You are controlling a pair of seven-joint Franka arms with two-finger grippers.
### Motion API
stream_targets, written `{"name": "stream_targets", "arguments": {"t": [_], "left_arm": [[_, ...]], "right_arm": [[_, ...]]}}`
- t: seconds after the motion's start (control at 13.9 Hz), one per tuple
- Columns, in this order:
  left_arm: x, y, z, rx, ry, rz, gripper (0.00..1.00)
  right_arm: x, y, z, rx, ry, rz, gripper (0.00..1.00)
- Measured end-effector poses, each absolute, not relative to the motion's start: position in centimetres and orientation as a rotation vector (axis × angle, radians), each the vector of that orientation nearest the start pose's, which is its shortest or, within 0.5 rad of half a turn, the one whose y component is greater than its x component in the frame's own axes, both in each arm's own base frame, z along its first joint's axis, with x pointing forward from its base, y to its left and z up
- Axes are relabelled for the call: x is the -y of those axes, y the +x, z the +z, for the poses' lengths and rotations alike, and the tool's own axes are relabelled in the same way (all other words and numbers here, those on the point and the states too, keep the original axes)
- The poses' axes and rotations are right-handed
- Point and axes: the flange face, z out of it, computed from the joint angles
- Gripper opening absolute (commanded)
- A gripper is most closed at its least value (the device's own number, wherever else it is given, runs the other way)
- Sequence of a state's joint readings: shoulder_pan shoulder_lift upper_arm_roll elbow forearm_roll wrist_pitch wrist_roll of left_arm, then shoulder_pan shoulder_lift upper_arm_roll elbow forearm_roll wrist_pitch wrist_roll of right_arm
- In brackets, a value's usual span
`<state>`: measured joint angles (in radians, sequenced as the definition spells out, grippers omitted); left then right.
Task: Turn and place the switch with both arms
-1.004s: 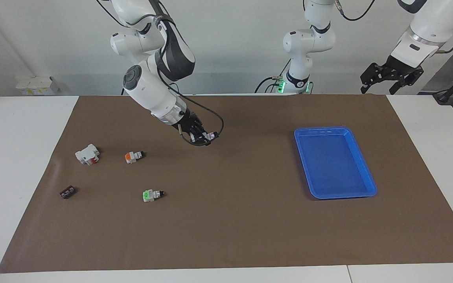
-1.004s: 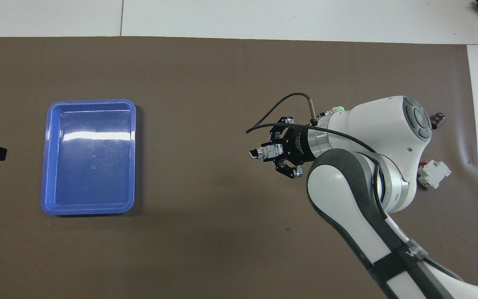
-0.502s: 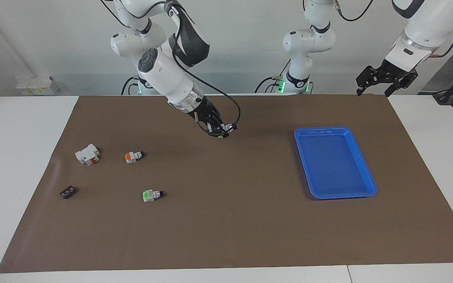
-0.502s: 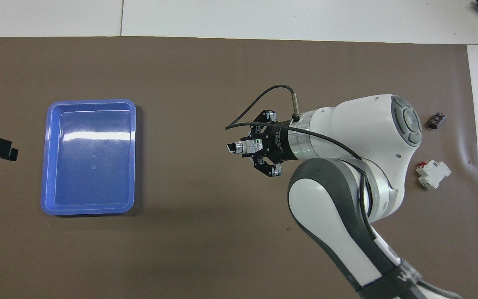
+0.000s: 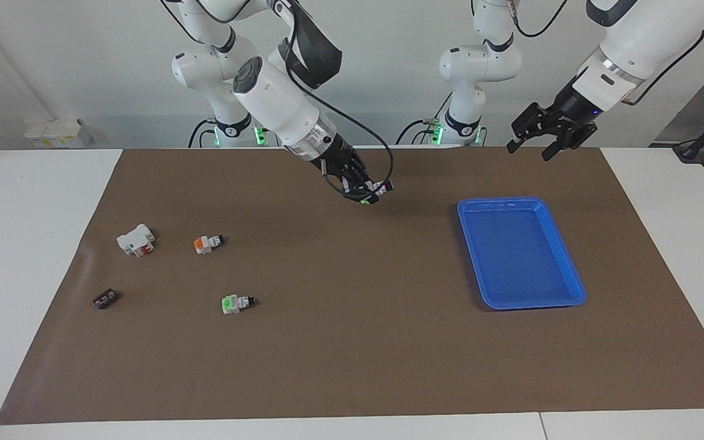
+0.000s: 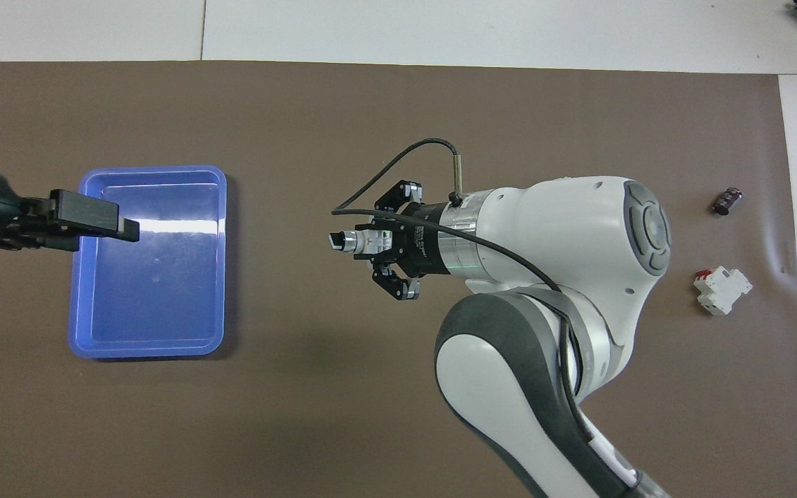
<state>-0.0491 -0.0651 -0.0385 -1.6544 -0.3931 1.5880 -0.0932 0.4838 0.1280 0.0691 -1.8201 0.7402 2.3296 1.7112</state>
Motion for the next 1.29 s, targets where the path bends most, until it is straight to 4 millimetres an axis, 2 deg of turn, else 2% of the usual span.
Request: {"name": "stream_targets", "arguments": {"t": [0.22,0.36,0.43,0.57,0.93,1.15,1.22,1.29], "left_arm": [[12.8,52.8,61.0,0.208,-3.662,0.139,0.7],[13.8,52.8,59.9,0.345,-3.721,0.201,0.3],[14.0,52.7,59.5,0.392,-3.741,0.236,0.22],[14.4,52.6,59.3,0.508,-3.753,0.287,0.21],[16.8,53.2,60.2,1.028,-3.693,0.244,0.22],[17.1,53.3,60.0,1.132,-3.678,0.26,0.22],[17.1,53.3,59.9,1.153,-3.67,0.269,0.27],[17.1,53.2,59.6,1.173,-3.659,0.283,0.28]], "right_arm": [[-35.6,52.6,51.3,-1.77,-1.644,0.634,0.0],[-35.7,52.7,51.5,-1.783,-1.588,0.649,0.0],[-35.7,52.8,51.6,-1.795,-1.564,0.66,0.0],[-35.9,52.7,51.7,-1.801,-1.526,0.681,0.0],[-38.1,51.4,52.3,-1.781,-1.479,0.677,0.0],[-38.3,51.3,52.3,-1.78,-1.479,0.677,0.0],[-38.3,51.3,52.3,-1.779,-1.479,0.677,0.0],[-38.4,51.3,52.3,-1.778,-1.481,0.677,0.0]]}}
